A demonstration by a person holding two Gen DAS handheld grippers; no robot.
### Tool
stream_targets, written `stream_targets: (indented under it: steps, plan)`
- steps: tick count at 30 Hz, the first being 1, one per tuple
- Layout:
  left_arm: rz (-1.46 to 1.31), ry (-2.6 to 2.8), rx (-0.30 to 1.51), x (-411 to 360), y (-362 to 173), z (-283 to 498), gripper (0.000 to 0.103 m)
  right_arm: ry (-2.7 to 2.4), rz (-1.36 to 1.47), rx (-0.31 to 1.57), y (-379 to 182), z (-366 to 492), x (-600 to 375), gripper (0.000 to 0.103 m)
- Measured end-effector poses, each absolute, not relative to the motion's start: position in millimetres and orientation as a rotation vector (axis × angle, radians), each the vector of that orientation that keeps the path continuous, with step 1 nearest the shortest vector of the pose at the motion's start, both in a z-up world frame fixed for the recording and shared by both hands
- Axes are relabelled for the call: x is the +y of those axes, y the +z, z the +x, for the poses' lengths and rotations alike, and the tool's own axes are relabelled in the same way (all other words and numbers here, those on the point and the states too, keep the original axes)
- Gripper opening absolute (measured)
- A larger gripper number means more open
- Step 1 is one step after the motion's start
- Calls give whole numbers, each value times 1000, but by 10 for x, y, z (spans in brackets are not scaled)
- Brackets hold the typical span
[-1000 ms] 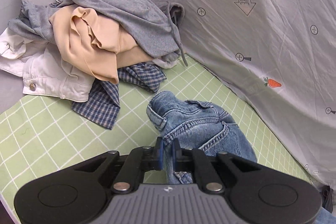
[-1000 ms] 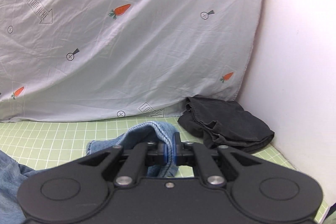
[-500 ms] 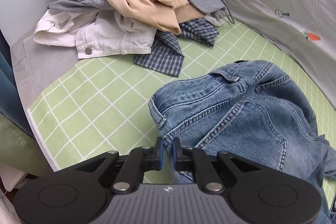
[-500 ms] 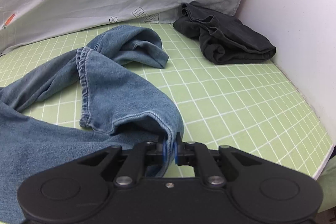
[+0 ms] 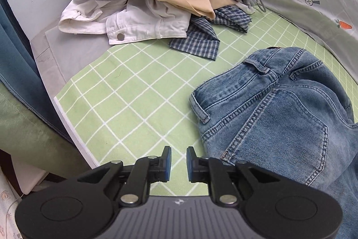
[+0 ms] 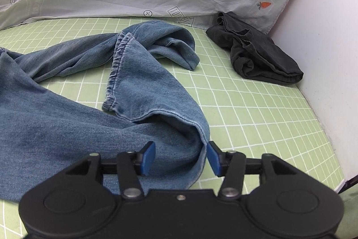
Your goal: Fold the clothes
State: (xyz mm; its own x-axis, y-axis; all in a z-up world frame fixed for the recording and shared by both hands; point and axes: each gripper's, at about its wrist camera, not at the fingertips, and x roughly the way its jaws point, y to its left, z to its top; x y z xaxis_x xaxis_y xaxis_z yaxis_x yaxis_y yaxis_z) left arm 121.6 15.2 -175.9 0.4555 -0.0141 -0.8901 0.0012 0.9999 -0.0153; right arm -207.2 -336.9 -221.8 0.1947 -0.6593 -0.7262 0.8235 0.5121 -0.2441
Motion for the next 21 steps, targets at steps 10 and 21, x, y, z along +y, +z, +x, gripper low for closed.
stream_targets:
  steps: [10,21]
  plan:
    - [85,-216,1095,-482,-1759,1047,43,-960,133,842,-2141,-1726,-3370,71]
    - [262,-327,1176,-1271,-2193,1139,48,-848,129,819,-2232,-1102,-3828,82]
